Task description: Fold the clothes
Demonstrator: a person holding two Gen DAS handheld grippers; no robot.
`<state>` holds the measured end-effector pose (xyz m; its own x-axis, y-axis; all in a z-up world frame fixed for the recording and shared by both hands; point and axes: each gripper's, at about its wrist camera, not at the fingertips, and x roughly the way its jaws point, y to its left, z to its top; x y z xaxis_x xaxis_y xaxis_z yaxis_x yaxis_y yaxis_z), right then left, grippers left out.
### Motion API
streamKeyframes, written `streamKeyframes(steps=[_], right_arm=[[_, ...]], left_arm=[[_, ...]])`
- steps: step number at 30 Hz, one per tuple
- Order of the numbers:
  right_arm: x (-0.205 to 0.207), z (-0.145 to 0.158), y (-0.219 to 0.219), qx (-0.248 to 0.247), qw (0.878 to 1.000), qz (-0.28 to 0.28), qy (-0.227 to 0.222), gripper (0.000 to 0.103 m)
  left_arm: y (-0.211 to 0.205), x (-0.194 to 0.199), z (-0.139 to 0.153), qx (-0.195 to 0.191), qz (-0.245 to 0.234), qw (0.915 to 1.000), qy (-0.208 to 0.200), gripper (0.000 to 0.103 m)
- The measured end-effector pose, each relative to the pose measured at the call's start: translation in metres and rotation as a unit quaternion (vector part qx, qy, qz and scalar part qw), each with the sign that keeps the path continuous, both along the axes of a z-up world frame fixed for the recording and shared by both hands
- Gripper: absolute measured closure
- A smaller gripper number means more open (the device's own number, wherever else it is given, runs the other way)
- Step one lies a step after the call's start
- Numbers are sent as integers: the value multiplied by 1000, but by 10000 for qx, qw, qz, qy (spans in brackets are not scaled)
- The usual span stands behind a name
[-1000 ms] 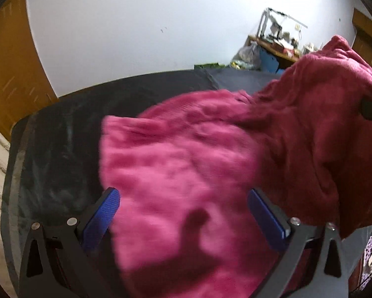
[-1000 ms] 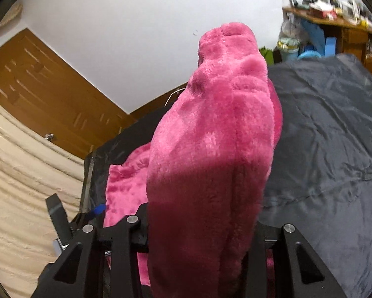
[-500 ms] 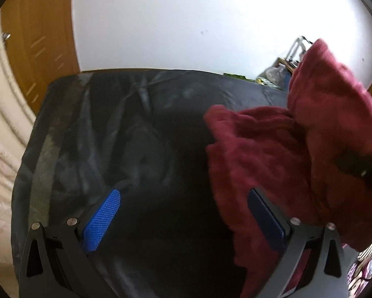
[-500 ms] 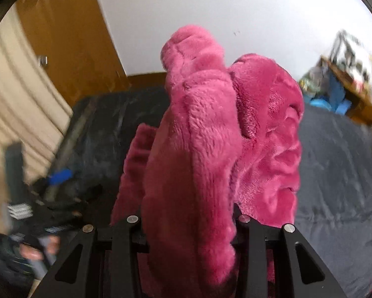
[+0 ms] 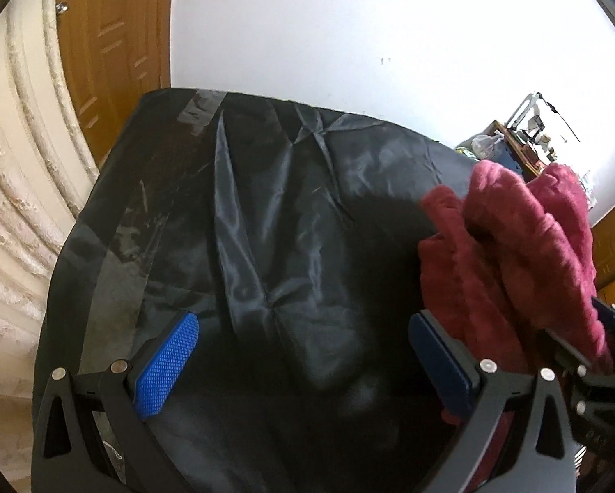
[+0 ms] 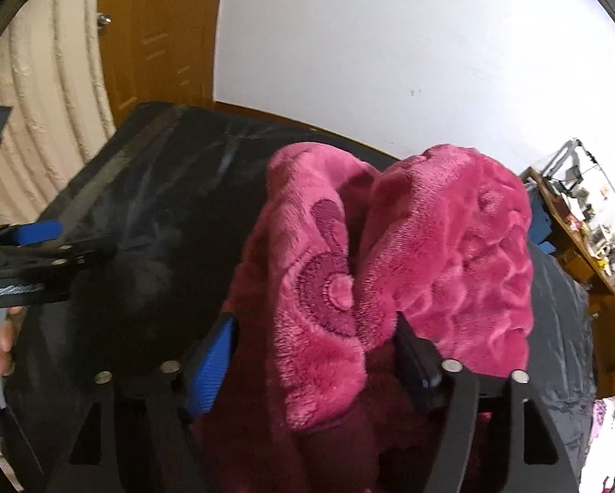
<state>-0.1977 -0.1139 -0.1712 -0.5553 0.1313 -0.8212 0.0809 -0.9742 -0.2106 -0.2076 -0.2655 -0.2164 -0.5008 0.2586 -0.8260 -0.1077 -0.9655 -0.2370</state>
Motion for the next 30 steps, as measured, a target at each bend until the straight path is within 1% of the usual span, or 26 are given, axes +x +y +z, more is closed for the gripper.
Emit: streamKeyframes(steps=[1, 3, 5, 8, 10, 11, 13, 15, 17, 19, 20, 22, 24, 25, 28, 30], right_arm=[[3, 2, 0, -87, 10000, 10, 34, 26], [5, 11, -9, -413, 9990, 45, 153, 26], [16, 24, -18, -722, 9962, 329, 350, 26], [39, 48, -26, -1054, 9880, 842, 758, 26], [56, 65, -30, -1203, 9798, 1179, 1080, 26], [62, 73, -27, -1250, 9770, 1214, 1231, 26], [73, 88, -4, -1340, 9750, 905, 1524, 26], [82, 97, 30, -1320, 9731, 314, 1862, 26], [90, 99, 66, -1090, 9708, -317, 2113, 26], [93, 90, 98, -714, 9729, -789, 2052, 26], [92, 81, 106, -597, 9754, -865, 1939, 26], [88, 58, 113, -485, 9817, -822, 1650, 26], [86, 44, 105, -435, 9861, -523, 1516, 26], [84, 35, 91, -394, 9874, -266, 1507, 26], [75, 18, 51, -241, 9868, 499, 1524, 26], [65, 1, 28, -158, 9860, 807, 1451, 26]], left_arm=[[1, 1, 3, 0, -26, 10000, 27, 0], [5, 3, 8, -16, -69, 9999, 82, 0], [10, 5, 11, -36, -91, 9999, 118, 0], [15, 8, 18, -72, -68, 9998, 147, 0], [19, 12, 24, -107, -70, 9997, 187, 0], [22, 14, 26, -129, -79, 9997, 208, 0], [27, 19, 32, -177, -96, 9995, 257, 0], [33, 25, 38, -229, -112, 9992, 313, 0], [40, 31, 44, -252, -109, 9990, 351, 0], [49, 37, 52, -248, -121, 9989, 392, 0], [53, 40, 56, -247, -145, 9987, 418, 0], [64, 45, 67, -314, -230, 9979, 518, 0], [75, 51, 78, -382, -316, 9968, 620, 0], [81, 54, 84, -415, -358, 9962, 670, 0], [90, 63, 101, -534, -435, 9941, 840, 0], [93, 66, 112, -592, -471, 9927, 940, 0]])
